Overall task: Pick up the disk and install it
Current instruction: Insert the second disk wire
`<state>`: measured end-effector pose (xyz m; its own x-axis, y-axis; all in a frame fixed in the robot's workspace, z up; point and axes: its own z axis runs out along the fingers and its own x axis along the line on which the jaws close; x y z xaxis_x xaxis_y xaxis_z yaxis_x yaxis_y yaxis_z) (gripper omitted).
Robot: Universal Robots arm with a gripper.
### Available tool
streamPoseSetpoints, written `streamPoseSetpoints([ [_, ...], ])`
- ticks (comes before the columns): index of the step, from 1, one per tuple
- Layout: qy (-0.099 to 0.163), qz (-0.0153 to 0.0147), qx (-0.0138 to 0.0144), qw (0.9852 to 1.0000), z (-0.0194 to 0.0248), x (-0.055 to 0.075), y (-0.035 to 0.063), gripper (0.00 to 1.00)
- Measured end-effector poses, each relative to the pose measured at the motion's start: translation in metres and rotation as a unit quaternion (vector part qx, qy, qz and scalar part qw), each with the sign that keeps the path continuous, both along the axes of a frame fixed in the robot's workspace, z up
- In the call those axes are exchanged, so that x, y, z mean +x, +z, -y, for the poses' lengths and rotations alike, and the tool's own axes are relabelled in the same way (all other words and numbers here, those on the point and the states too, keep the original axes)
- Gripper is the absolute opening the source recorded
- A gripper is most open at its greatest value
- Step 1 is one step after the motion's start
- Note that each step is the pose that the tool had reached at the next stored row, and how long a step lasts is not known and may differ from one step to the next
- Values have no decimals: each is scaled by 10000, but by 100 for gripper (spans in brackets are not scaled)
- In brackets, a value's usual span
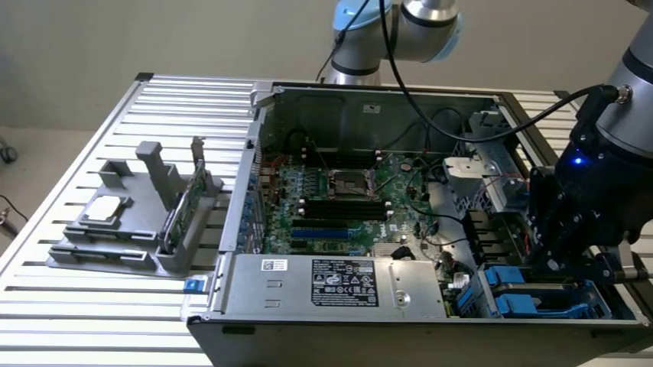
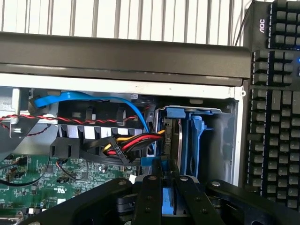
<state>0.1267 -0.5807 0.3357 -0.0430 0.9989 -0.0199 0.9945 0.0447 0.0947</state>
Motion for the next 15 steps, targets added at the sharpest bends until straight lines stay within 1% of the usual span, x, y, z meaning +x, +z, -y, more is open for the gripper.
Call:
streamPoseSetpoints([
  [2,0,-4,2,10000,0,0,0,17],
  [7,0,-38,3,10000,0,0,2,17],
  [8,0,-47,12,10000,0,0,-4,17],
  [11,0,-67,3,10000,0,0,11,17],
  [15,0,-71,2,10000,1,8,14,17],
])
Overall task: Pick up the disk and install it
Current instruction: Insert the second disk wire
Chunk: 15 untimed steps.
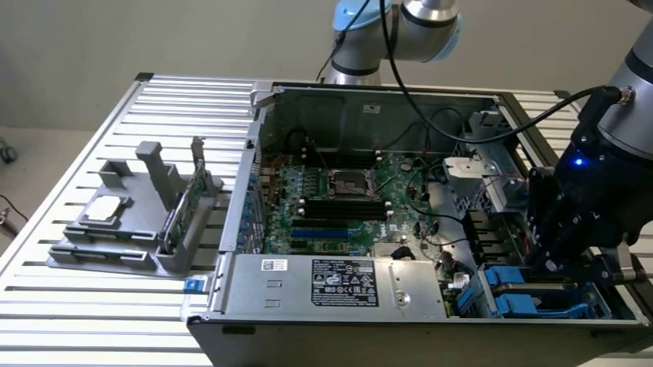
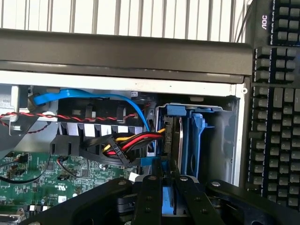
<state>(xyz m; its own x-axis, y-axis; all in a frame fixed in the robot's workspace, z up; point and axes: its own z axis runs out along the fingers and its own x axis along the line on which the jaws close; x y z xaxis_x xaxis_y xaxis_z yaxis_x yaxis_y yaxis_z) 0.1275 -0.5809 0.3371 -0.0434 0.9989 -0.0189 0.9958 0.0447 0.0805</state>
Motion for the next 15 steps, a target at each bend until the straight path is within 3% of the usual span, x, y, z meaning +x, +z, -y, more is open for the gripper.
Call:
streamPoseSetpoints([
  [11,0,1,10,10000,38,20,-23,17],
  [13,0,-1,10,10000,42,20,-23,24],
  [15,0,-6,12,10000,47,19,-12,24],
])
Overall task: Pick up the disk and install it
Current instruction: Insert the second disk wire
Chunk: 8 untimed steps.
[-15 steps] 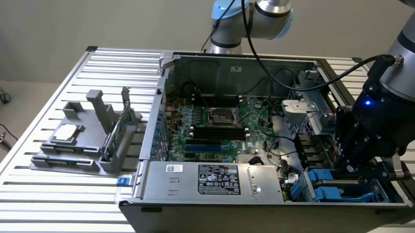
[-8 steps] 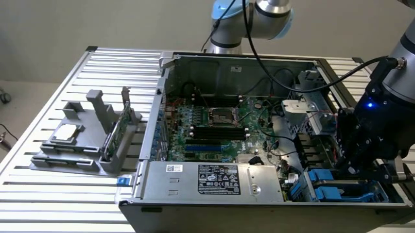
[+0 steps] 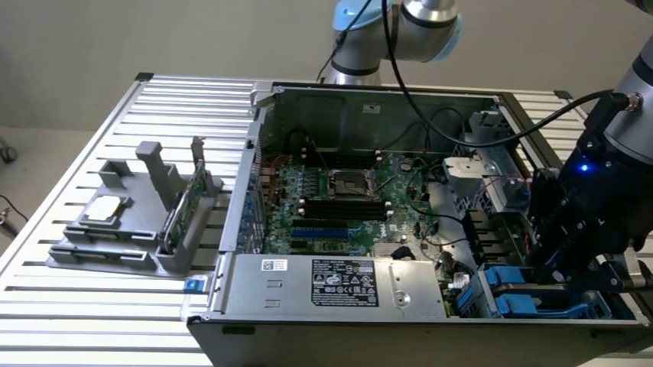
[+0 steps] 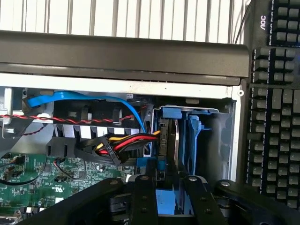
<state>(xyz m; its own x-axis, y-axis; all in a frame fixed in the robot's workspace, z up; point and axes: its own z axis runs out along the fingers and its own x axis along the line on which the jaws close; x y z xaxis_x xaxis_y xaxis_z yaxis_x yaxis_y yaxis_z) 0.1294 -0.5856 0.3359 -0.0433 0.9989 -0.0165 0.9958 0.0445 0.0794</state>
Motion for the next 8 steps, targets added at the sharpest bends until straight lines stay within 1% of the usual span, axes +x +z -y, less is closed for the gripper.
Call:
streamPoseSetpoints([
  [1,0,-1,-1,10000,2,-4,11,31],
  [3,1,-3,0,10000,3,-34,24,31],
  [6,1,-3,0,10000,4,-145,37,31],
  [8,1,-3,-2,10000,4,-217,67,31],
])
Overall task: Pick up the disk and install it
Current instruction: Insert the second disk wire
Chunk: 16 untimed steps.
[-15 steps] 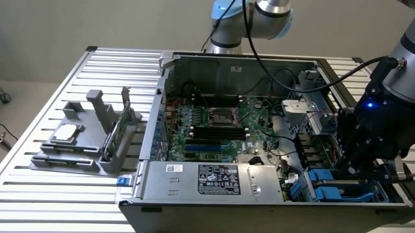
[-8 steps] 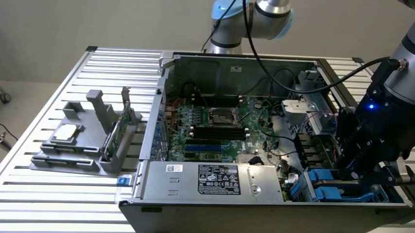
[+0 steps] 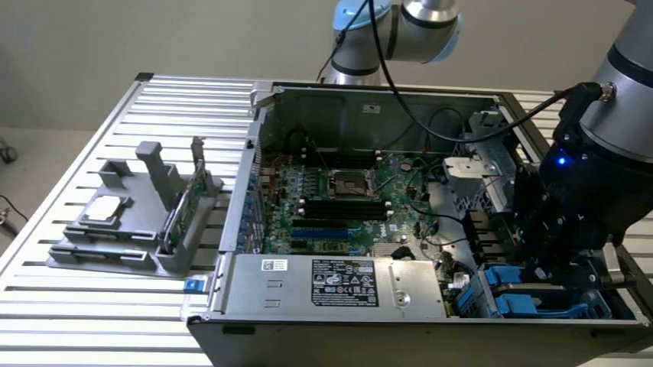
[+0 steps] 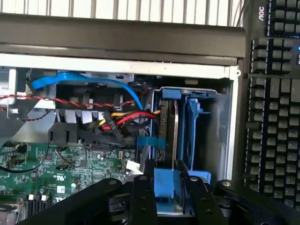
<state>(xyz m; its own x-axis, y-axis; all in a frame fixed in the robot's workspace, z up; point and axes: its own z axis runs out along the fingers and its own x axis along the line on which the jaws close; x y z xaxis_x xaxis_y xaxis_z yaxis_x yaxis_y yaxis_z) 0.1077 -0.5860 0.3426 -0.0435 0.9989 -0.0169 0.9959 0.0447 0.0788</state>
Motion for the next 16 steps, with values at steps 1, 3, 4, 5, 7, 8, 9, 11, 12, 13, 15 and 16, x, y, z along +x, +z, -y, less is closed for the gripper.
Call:
streamPoseSetpoints([
  [1,0,0,0,10000,0,-28,25,31],
  [3,1,0,0,10000,0,-74,90,31],
  [4,1,0,1,10000,-1,-97,127,31],
  [5,1,0,1,10000,0,-116,157,31],
  [7,5,0,4,10000,0,-128,174,29],
  [8,7,2,5,10000,0,-128,174,22],
  [9,9,2,5,10000,-1,-128,174,22],
  [11,12,2,5,10000,-1,-128,175,22],
  [12,14,2,5,10000,-1,-128,175,22],
  [13,15,2,5,10000,-1,-128,175,22],
  [15,35,2,5,10000,-1,-129,175,22],
  [16,37,2,5,10000,-1,-129,175,22],
])
